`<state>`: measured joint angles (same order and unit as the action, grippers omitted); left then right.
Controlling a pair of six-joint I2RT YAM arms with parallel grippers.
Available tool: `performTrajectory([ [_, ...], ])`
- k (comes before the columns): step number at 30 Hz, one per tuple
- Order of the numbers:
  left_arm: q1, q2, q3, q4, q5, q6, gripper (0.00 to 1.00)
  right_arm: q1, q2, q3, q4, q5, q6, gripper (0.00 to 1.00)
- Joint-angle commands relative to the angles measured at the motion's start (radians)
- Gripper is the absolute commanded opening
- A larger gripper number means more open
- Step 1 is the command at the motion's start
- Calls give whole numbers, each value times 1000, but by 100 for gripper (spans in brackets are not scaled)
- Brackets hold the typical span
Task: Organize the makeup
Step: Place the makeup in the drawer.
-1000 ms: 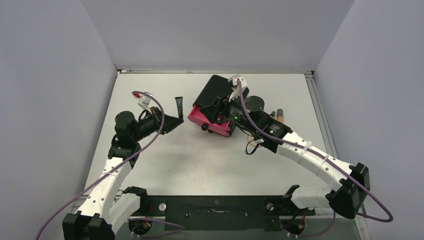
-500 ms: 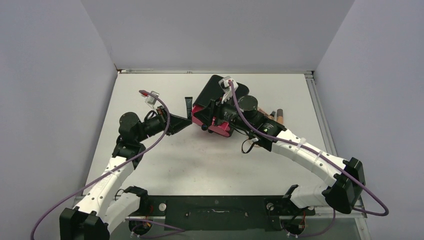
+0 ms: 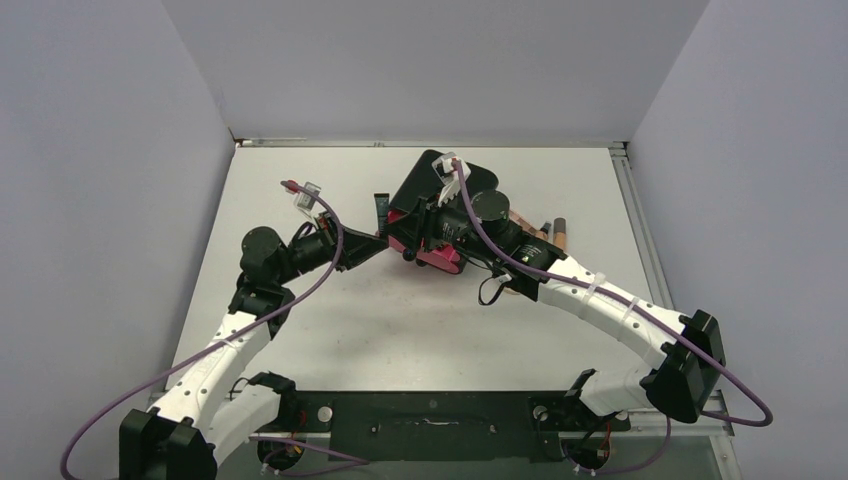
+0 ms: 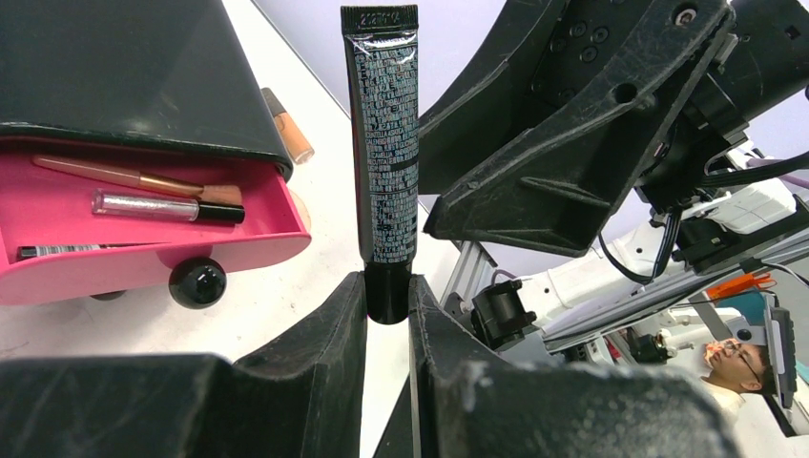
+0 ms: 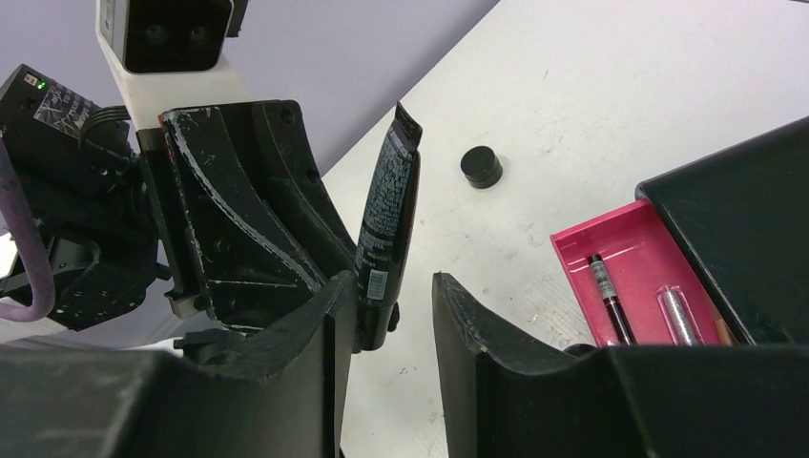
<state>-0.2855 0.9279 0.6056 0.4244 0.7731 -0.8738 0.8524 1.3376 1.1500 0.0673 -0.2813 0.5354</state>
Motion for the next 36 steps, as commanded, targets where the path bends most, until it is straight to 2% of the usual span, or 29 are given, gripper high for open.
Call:
performTrajectory([
  [1, -10, 0, -12, 89, 15, -20, 2, 7, 10, 45, 61, -7, 13, 31],
  [13, -23, 24, -6, 117, 40, -32, 2, 6, 35, 54, 71, -32, 30, 27],
  [17, -23, 28, 14, 58, 55, 12, 2, 6, 38, 62, 63, -35, 26, 24],
  [23, -23, 32, 16, 63, 52, 11, 2, 5, 32, 62, 54, -32, 11, 14],
  [27, -23, 34, 14, 65, 49, 9, 3, 6, 30, 62, 49, -29, 6, 13],
  [36, -23, 31, 11, 49, 34, 3, 19, 6, 31, 68, 40, -22, -2, 11],
])
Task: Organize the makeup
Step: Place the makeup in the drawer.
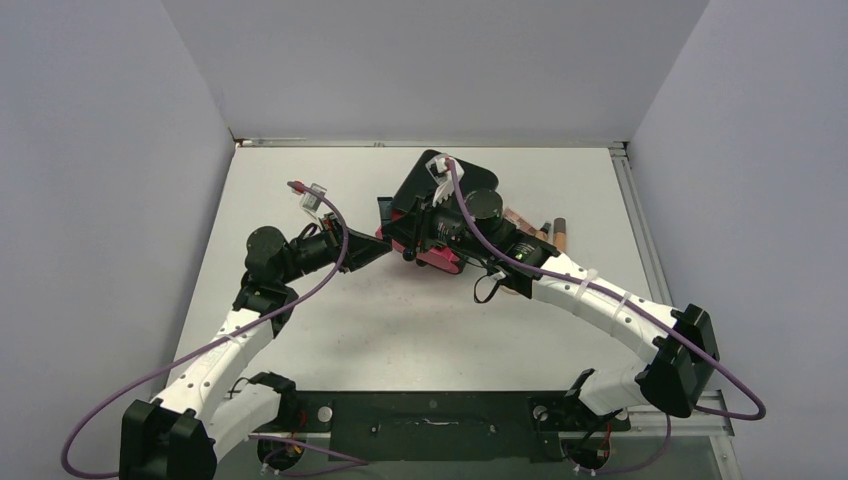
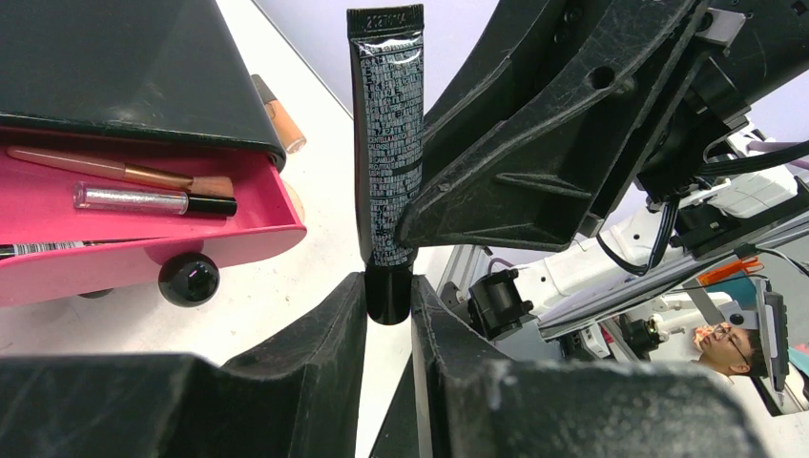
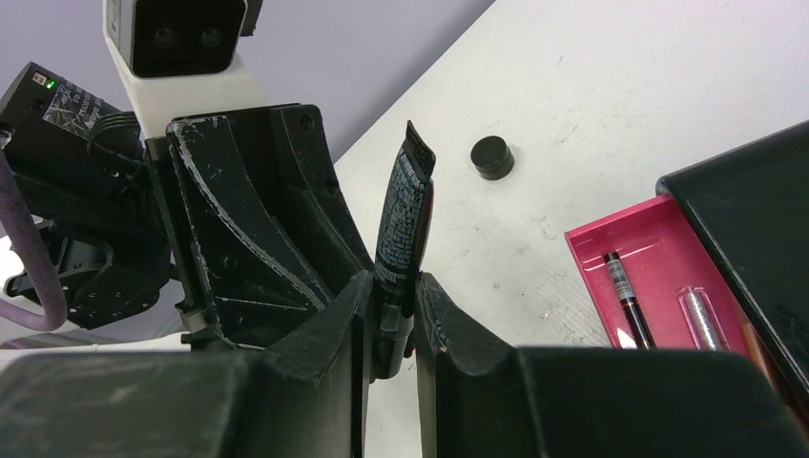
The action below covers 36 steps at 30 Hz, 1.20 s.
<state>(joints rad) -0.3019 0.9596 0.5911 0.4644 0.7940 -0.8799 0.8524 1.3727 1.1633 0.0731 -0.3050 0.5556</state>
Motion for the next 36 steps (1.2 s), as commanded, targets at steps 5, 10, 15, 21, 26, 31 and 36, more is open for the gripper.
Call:
performTrajectory([
  [5, -7, -1, 26, 1, 14, 9, 24, 6, -6, 50, 27, 12, -25, 11],
  [10, -5, -5, 26, -24, 4, 17, 33, 5, -11, 44, 21, 27, -26, 11],
  [15, -1, -9, 27, -53, 6, 27, 41, 5, -18, 37, 1, 65, -35, 10],
  [21, 18, -74, -2, -127, -83, 56, 51, -7, -17, 47, -86, 180, -65, 10],
  [26, 58, -115, -13, -202, -103, 86, 59, -22, 7, 96, -245, 298, -142, 10],
  [31, 127, -150, -36, -211, -129, 25, 62, -24, 44, 158, -386, 373, -226, 10],
  [36, 232, -231, -131, -68, -164, -124, 81, -26, 48, 179, -427, 386, -281, 10],
])
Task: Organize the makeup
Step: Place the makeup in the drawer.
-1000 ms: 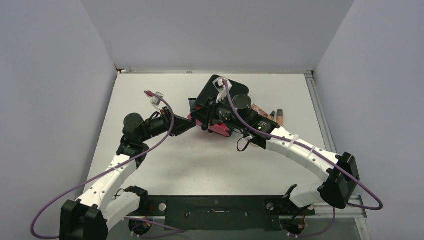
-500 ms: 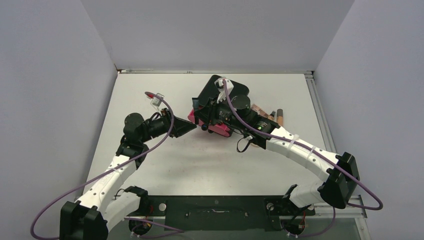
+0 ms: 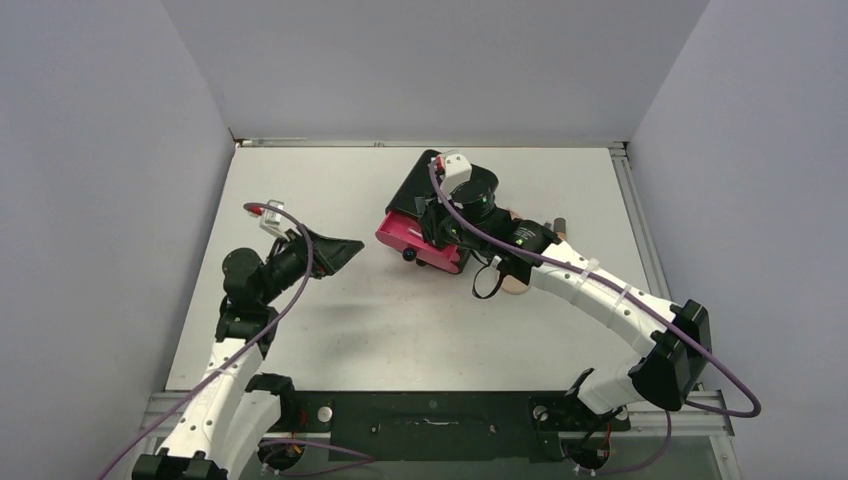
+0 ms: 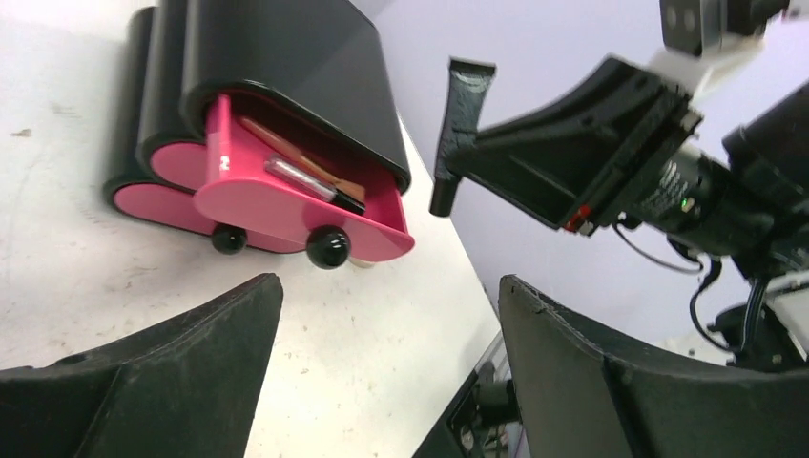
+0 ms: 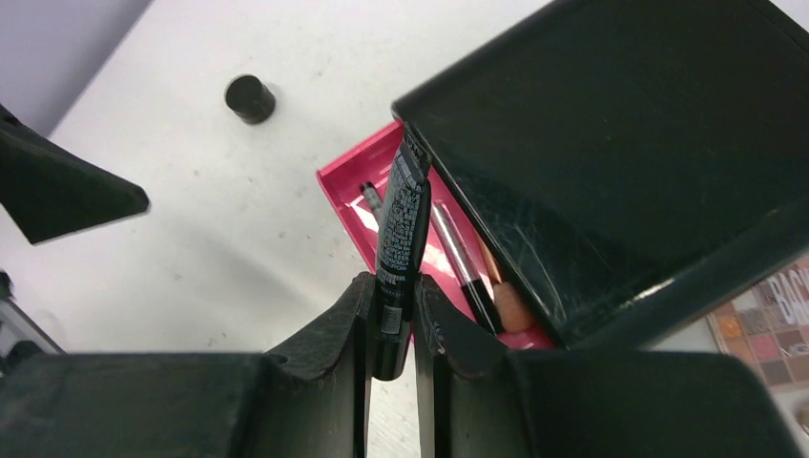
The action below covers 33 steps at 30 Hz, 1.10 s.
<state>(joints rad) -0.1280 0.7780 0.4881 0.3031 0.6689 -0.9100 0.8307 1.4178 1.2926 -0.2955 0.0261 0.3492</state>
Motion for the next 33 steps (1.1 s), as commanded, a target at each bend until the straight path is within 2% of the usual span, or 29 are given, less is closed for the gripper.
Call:
performTrajectory([
  [1, 65, -47, -21, 67, -31, -80, 82, -4, 0, 52, -58, 55, -85, 10],
  [5, 70, -41, 48, -121, -36, 21, 88, -3, 4, 72, -71, 54, -157, 11],
  [7, 70, -59, 122, -343, -136, 150, 88, -3, 13, 94, -91, 62, -189, 11],
  [10, 70, -112, 191, -546, -317, 301, 92, -3, 34, 128, -127, 58, -235, 13],
  [14, 70, -140, 236, -652, -464, 364, 100, -3, 74, 169, -175, 38, -294, 13],
  [17, 70, -144, 247, -696, -523, 320, 96, -3, 116, 223, -223, 38, -330, 13],
  [25, 70, -123, 222, -660, -438, 323, 96, 1, 212, 303, -321, 21, -401, 13],
  [33, 70, -126, 171, -511, -169, 343, 96, 5, 289, 377, -395, 46, -449, 15],
])
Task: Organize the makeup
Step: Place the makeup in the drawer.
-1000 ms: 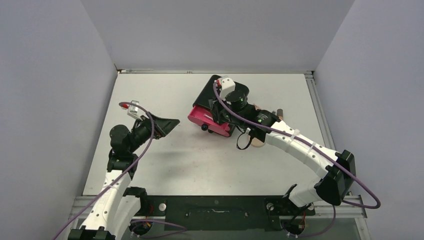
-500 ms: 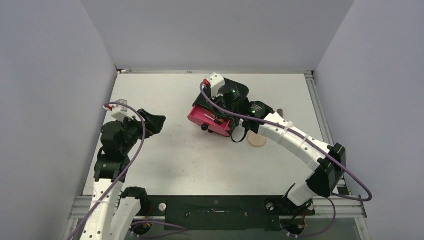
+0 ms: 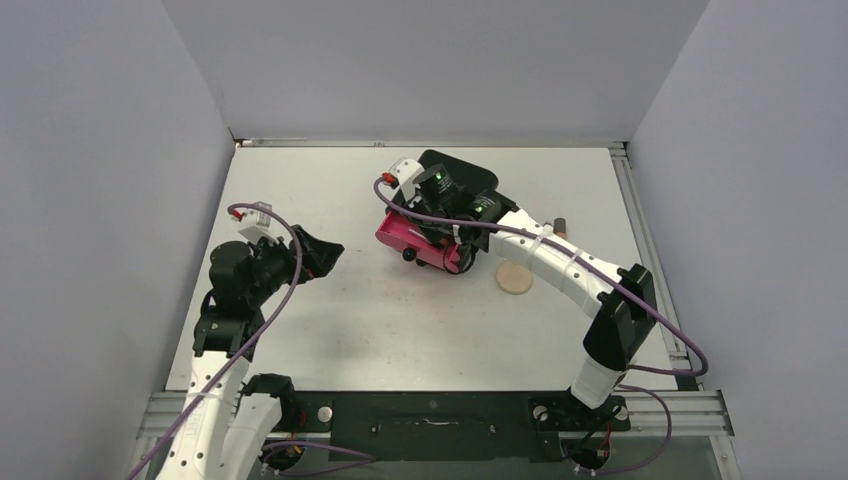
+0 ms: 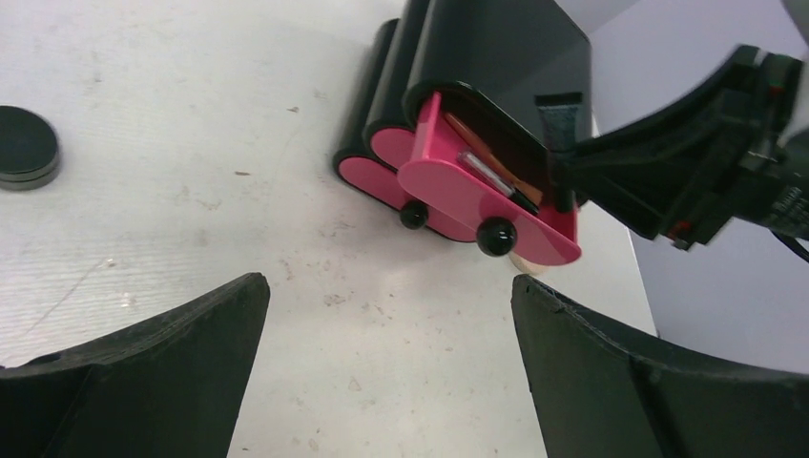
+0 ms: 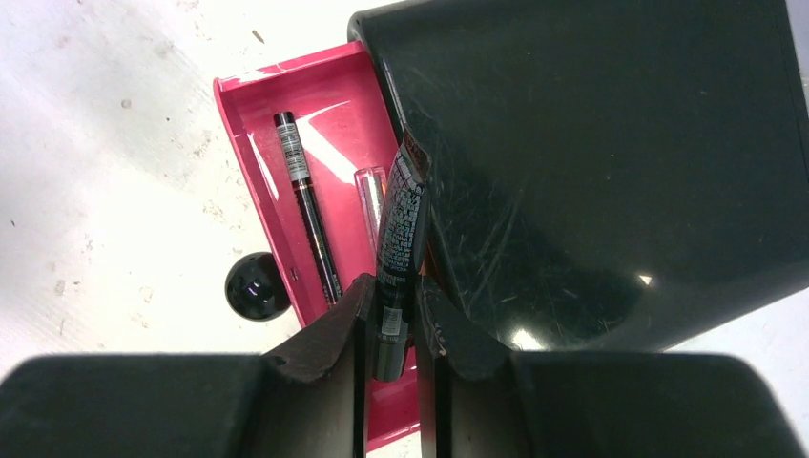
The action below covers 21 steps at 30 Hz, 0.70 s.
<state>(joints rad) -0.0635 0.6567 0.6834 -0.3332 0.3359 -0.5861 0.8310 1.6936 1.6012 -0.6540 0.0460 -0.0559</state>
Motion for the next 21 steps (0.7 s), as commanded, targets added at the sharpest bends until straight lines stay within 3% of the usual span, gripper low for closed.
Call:
performTrajectory([
  [1, 5, -2, -31, 141, 182, 16, 96, 6, 20, 74, -41, 32, -48, 16],
  [21, 5, 35, -55, 219, 305, -9, 96, 34, 78, 73, -53, 70, -58, 19],
])
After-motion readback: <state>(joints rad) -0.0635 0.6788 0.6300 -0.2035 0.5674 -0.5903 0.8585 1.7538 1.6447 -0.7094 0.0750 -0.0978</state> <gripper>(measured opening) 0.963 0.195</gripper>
